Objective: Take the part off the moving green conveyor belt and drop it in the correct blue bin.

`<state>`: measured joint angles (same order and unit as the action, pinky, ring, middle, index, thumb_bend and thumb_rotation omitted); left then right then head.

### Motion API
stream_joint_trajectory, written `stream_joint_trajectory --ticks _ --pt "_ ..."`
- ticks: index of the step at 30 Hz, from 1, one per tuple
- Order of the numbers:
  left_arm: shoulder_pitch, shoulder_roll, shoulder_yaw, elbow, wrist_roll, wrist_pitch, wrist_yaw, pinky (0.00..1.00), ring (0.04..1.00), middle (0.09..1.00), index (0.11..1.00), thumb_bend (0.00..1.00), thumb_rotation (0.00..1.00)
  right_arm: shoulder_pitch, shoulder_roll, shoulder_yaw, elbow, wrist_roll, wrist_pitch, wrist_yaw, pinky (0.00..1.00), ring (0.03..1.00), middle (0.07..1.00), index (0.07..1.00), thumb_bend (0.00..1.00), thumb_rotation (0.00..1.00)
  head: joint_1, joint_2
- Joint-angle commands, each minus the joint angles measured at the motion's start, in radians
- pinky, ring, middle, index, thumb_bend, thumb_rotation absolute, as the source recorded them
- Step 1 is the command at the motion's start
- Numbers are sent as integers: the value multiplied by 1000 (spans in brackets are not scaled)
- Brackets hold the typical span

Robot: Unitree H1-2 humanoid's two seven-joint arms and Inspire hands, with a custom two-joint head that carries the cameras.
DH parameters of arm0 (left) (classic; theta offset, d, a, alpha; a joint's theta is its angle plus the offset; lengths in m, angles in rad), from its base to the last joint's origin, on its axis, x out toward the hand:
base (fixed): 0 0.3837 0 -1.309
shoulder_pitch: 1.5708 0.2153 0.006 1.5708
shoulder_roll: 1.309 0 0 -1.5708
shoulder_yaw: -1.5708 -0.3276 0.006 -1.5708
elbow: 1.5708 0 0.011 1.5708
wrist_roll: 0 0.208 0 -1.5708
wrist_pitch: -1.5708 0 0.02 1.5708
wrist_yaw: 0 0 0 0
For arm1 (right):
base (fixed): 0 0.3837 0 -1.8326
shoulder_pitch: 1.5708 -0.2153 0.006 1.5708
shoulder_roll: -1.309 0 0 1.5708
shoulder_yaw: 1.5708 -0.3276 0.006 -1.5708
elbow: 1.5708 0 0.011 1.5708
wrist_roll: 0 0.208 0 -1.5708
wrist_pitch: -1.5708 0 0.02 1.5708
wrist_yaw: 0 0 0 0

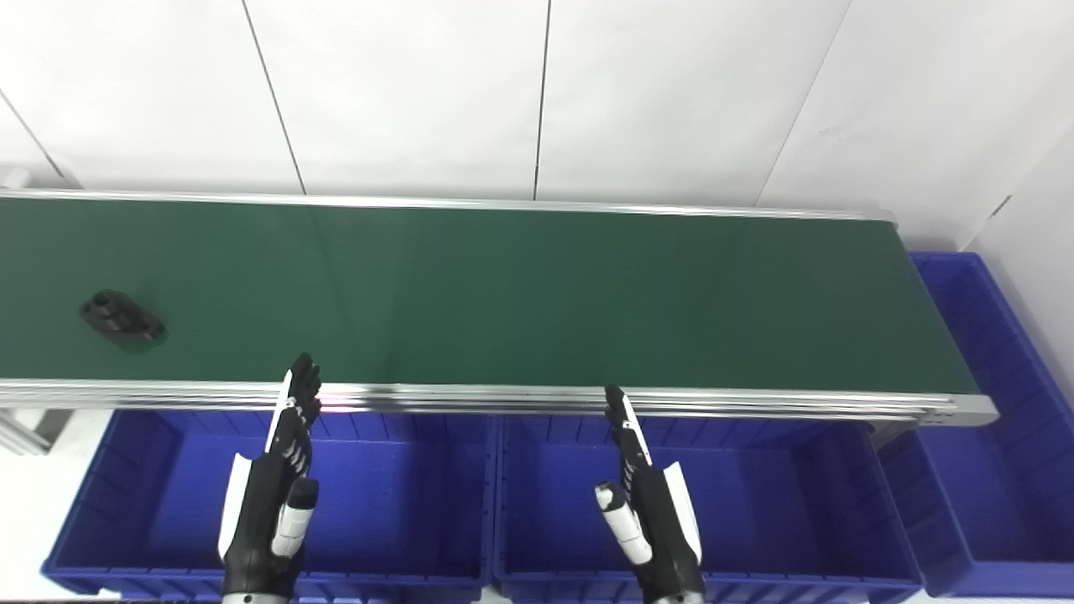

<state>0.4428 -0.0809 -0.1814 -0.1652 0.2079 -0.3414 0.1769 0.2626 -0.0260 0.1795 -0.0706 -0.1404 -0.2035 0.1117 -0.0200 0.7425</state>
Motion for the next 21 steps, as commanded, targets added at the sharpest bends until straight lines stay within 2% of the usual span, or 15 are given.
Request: stream_joint_trajectory --ticks 1,21 --pt "-3 0 -1 -13 8 -41 -10 1000 1000 1000 1000 877 983 -2 4 6 -21 11 -18 -2 1000 1000 1000 1000 954 994 0 0" --pt "-4 5 4 9 -6 -56 -19 1000 1000 1000 1000 876 981 2 4 12 -25 22 -11 -1 1000 1000 1000 1000 937 985 -1 -6"
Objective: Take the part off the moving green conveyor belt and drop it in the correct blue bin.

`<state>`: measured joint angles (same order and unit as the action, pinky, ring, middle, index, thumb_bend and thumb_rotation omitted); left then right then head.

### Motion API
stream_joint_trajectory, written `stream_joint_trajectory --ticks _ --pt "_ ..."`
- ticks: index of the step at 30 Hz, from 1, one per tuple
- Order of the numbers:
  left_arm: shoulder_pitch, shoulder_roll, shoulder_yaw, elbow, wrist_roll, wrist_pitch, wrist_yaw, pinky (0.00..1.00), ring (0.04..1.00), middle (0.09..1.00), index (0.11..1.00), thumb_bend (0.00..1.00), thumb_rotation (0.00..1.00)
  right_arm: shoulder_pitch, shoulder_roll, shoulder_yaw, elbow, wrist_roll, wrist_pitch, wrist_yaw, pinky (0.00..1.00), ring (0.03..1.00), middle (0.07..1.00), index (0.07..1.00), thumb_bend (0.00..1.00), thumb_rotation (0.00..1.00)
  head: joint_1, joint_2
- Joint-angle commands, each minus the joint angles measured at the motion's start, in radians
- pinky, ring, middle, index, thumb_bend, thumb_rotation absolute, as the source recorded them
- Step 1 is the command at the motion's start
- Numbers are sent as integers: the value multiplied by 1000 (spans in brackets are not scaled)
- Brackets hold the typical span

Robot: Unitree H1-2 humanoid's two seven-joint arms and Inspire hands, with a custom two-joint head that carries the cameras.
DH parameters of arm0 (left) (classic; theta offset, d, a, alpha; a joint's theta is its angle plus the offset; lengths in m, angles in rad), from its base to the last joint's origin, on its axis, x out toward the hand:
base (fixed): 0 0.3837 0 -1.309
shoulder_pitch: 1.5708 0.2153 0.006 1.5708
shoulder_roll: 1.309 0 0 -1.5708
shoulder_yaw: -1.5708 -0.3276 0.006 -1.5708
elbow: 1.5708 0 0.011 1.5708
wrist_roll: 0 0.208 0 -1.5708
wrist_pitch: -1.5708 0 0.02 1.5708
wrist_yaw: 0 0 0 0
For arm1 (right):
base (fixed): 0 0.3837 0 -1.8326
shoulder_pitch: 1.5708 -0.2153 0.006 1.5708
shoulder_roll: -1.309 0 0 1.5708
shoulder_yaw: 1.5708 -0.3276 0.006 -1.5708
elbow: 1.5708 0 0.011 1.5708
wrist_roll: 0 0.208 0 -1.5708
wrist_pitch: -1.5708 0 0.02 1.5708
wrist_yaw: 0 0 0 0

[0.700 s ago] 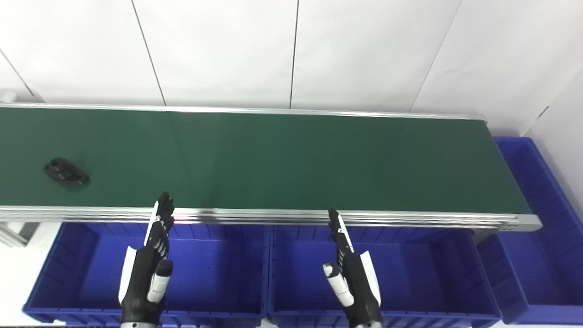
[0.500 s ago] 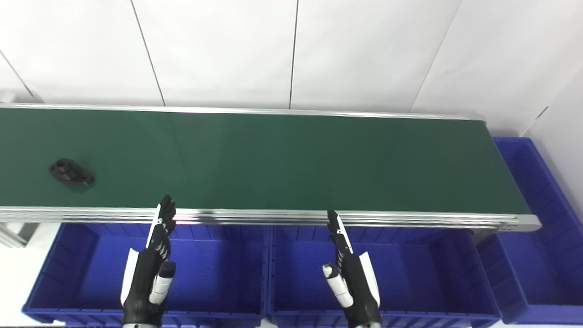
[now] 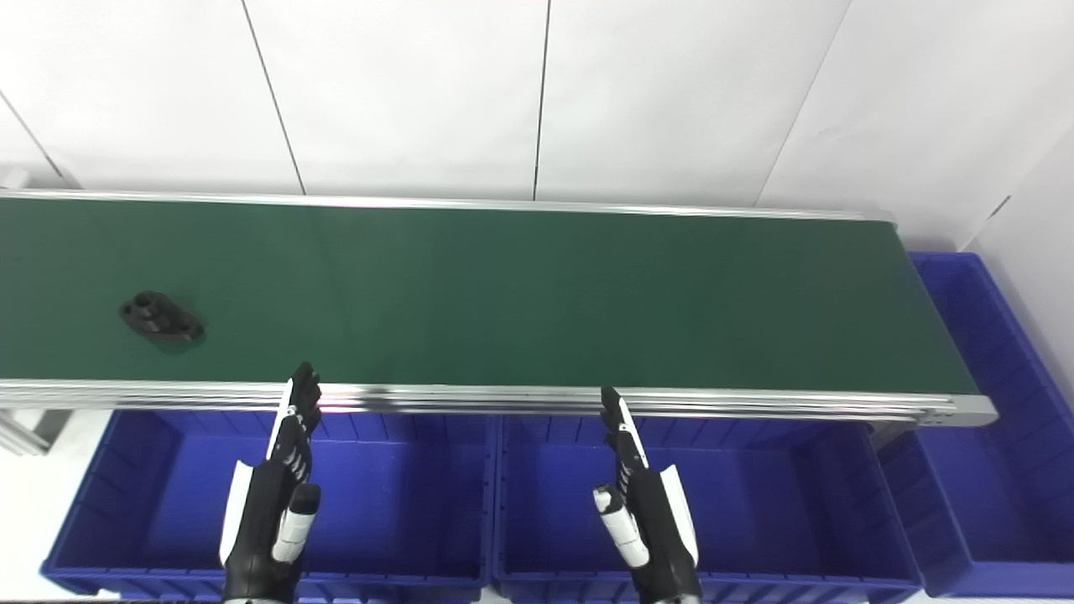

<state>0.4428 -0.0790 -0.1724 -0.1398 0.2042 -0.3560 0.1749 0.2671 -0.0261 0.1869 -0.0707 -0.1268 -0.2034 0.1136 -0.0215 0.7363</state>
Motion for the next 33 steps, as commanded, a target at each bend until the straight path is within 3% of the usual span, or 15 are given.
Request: stream_joint_trajectory --ticks 1,22,25,29,30,33 --pt "-3 4 -5 -16 -2 -41 -18 1000 1000 1000 1000 880 980 -2 4 5 -27 10 -8 -2 1000 1000 1000 1000 942 985 1 -3" --pt "-2 -9 -3 0 1 -57 -24 1000 1000 1000 1000 886 961 -7 -2 3 0 12 -36 -2 1000 1000 1000 1000 936 966 24 -31" --pt "-2 -12 -5 9 0 -56 -25 1000 1000 1000 1000 905 957 -8 -7 1 14 14 -44 -1 1000 1000 1000 1000 937 966 40 -54" --pt "-5 -13 -10 44 0 -95 -21 1000 1000 1000 1000 885 944 -8 -17 -2 48 25 -74 2 1000 1000 1000 1000 941 966 85 -115" --pt "-8 -14 -12 57 6 -104 -15 1000 1000 1000 1000 879 943 -9 -21 -4 63 28 -88 3 1000 1000 1000 1000 946 969 103 -139" --pt "-15 -13 -21 82 29 -113 18 1000 999 1000 1000 871 949 -13 -29 -7 96 32 -119 0 1000 1000 1000 1000 940 973 118 -161"
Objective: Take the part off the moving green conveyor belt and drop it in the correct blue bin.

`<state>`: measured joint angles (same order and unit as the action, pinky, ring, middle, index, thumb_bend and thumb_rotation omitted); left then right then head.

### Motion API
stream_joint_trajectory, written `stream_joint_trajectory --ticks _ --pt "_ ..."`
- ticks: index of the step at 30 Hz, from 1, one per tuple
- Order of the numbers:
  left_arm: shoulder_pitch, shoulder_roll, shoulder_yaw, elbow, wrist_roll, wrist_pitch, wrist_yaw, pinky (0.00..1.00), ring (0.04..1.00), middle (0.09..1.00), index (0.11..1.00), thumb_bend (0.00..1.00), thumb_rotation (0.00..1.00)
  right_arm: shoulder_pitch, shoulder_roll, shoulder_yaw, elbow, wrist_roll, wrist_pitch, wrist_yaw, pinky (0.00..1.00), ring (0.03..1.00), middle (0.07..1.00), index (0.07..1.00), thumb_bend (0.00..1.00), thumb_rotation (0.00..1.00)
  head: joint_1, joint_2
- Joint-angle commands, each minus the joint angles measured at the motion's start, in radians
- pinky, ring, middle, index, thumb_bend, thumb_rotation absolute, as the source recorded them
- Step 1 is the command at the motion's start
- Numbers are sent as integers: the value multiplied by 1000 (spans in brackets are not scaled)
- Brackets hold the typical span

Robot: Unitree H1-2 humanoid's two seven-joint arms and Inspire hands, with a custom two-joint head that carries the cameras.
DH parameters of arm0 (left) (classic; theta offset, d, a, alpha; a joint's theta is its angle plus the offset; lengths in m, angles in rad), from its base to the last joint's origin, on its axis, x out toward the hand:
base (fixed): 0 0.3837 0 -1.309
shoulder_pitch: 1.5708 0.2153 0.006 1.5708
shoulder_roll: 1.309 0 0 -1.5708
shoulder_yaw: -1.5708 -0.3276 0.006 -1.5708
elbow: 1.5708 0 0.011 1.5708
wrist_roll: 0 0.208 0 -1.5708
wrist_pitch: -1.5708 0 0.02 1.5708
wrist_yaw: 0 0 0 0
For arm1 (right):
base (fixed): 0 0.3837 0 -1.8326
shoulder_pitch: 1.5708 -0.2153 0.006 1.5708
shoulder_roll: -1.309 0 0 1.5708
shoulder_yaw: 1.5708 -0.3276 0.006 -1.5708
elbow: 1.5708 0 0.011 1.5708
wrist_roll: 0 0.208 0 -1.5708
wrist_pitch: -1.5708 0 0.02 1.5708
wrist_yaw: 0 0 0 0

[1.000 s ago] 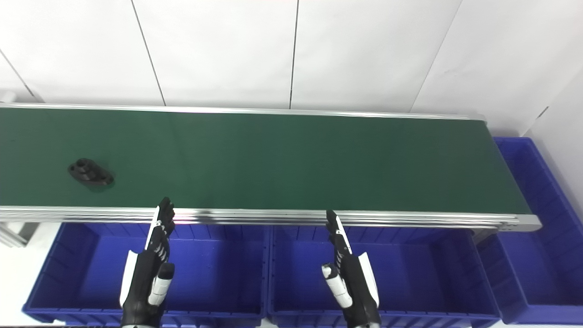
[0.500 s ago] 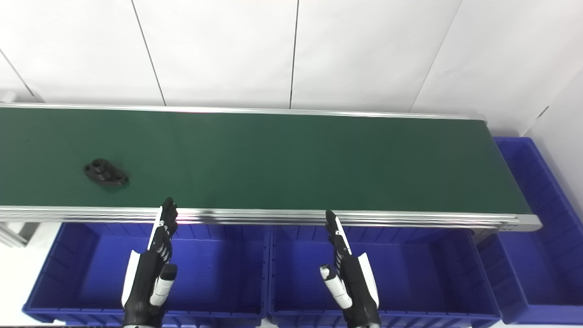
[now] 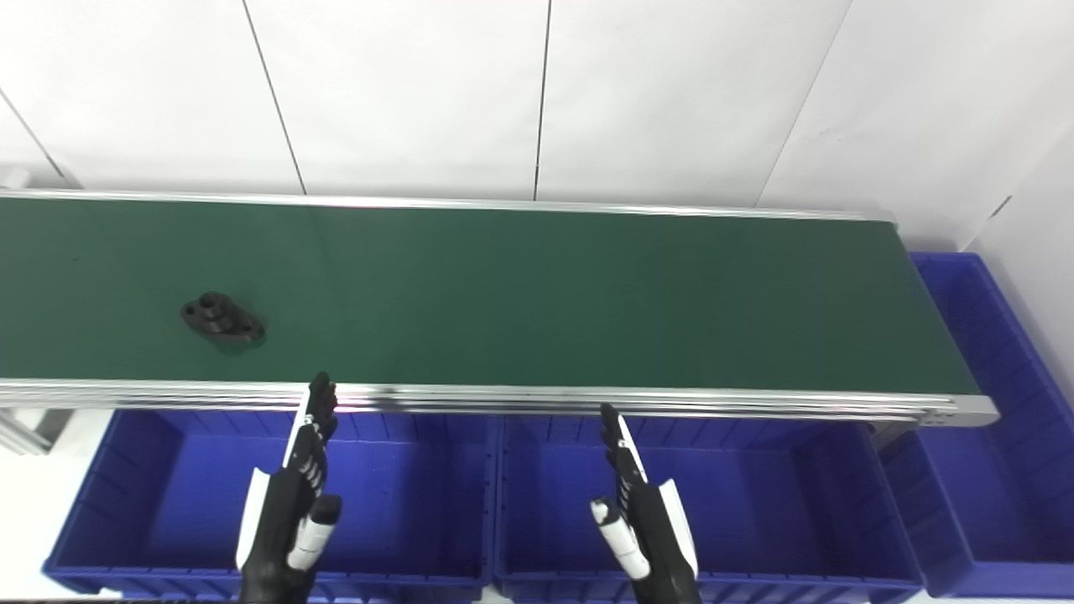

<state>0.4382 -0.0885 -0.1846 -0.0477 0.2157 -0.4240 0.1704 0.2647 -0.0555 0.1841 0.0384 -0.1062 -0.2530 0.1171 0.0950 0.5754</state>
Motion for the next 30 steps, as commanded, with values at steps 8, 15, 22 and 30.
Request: stream_joint_trajectory --ticks 8,15,22,30 --pt "-29 7 -46 27 8 -45 72 993 989 1000 1000 883 917 -22 -6 -13 37 31 -112 -2 1000 1000 1000 1000 955 952 51 -50" --pt "-32 6 -56 35 20 -46 78 993 980 1000 1000 907 900 -30 -17 -14 59 34 -135 5 1000 1000 1000 1000 968 954 81 -71" --pt "-34 5 -68 40 18 -45 78 986 968 993 1000 911 881 -33 -31 -16 66 33 -146 8 1000 1000 1000 1000 982 959 105 -66" --pt "-36 2 -74 54 50 -46 107 944 962 995 1000 921 880 -39 -49 -10 69 31 -175 18 1000 1000 1000 1000 1000 929 154 -77"
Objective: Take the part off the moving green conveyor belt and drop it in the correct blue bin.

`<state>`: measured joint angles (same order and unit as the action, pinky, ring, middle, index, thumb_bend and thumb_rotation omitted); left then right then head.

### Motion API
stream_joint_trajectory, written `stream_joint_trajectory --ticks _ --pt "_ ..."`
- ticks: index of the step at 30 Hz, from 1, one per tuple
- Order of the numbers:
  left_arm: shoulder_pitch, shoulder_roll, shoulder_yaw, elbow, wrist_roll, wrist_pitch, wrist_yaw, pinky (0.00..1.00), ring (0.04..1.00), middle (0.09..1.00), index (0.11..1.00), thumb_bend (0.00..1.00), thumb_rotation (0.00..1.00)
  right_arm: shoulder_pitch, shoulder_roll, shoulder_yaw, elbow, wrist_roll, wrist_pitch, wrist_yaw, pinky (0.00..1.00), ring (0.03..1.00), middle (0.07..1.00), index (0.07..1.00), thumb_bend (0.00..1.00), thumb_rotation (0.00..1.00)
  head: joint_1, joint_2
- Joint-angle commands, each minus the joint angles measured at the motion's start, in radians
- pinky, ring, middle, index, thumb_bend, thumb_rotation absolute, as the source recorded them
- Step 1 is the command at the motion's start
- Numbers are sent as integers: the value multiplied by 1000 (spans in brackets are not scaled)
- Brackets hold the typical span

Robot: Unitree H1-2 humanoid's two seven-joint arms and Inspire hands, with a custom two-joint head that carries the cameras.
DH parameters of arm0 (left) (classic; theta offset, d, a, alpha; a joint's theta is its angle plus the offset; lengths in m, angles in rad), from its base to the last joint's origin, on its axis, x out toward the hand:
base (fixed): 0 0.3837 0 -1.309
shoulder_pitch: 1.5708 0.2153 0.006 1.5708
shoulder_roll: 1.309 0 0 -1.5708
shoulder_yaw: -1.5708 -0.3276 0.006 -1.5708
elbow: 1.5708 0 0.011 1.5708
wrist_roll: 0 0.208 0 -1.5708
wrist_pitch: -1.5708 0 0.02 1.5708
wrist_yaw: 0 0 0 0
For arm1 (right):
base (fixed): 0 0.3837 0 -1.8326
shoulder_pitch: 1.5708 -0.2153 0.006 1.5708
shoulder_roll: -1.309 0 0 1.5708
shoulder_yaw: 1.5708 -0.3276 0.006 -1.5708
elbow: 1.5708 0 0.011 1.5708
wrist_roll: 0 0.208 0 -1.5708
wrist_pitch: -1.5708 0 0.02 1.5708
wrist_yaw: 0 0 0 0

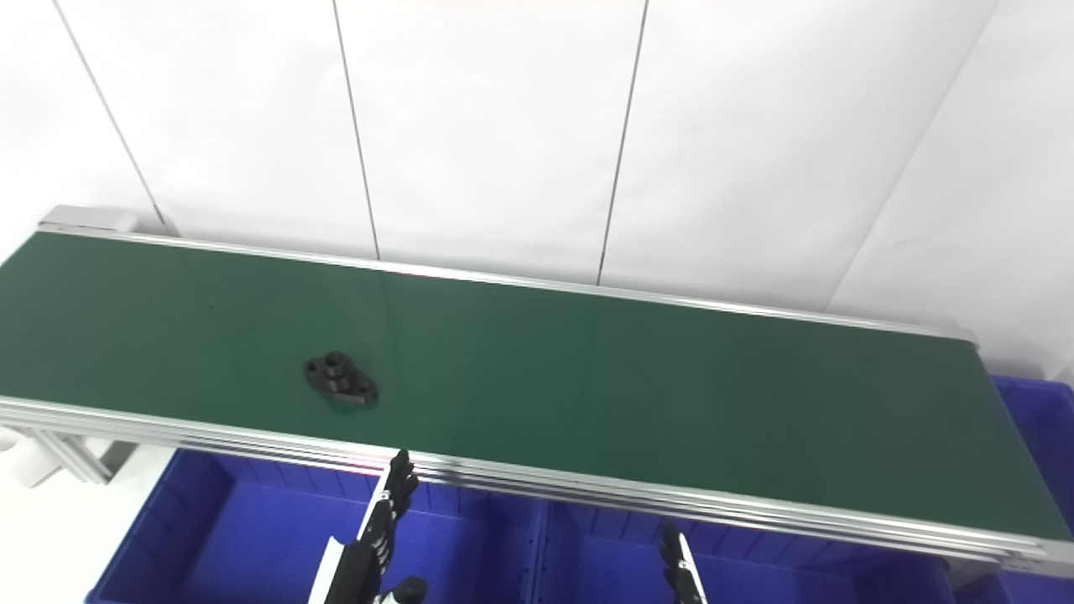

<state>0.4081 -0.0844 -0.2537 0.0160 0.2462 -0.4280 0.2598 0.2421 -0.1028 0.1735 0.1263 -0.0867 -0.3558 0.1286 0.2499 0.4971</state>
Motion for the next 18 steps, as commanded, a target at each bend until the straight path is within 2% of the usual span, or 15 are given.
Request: stream_joint_trajectory --ticks 1,9,12,14,16,17,18 --pt "-5 0 -7 -8 23 -42 21 937 960 995 1000 923 883 -19 -4 3 -16 8 -82 7 1000 1000 1000 1000 1000 918 -1 0" --pt "-3 2 -2 -13 22 -41 16 923 953 994 1000 887 855 -28 -7 16 -35 -35 -96 -3 1000 1000 1000 1000 981 863 2 16" --pt "-5 5 -7 -9 22 -42 23 922 954 992 1000 880 853 -24 -4 13 -59 -134 -100 -50 1000 1000 1000 1000 978 884 -2 24" --pt "-7 6 -7 -8 21 -42 24 913 953 993 1000 881 851 -22 8 8 -86 -221 -108 -103 948 963 1000 1000 906 832 -6 27" --pt "-8 7 -5 -10 19 -42 21 915 955 996 1000 875 849 -21 24 2 -121 -296 -106 -154 911 946 999 1000 877 791 -11 32" --pt "-10 8 -4 -10 18 -42 19 916 955 996 1000 873 848 -23 35 -3 -163 -334 -85 -172 903 943 999 1000 871 781 -13 35" --pt "-12 8 -2 -9 17 -42 19 919 956 996 1000 872 853 -24 42 -5 -190 -357 -69 -184 867 919 974 1000 860 722 -15 38"
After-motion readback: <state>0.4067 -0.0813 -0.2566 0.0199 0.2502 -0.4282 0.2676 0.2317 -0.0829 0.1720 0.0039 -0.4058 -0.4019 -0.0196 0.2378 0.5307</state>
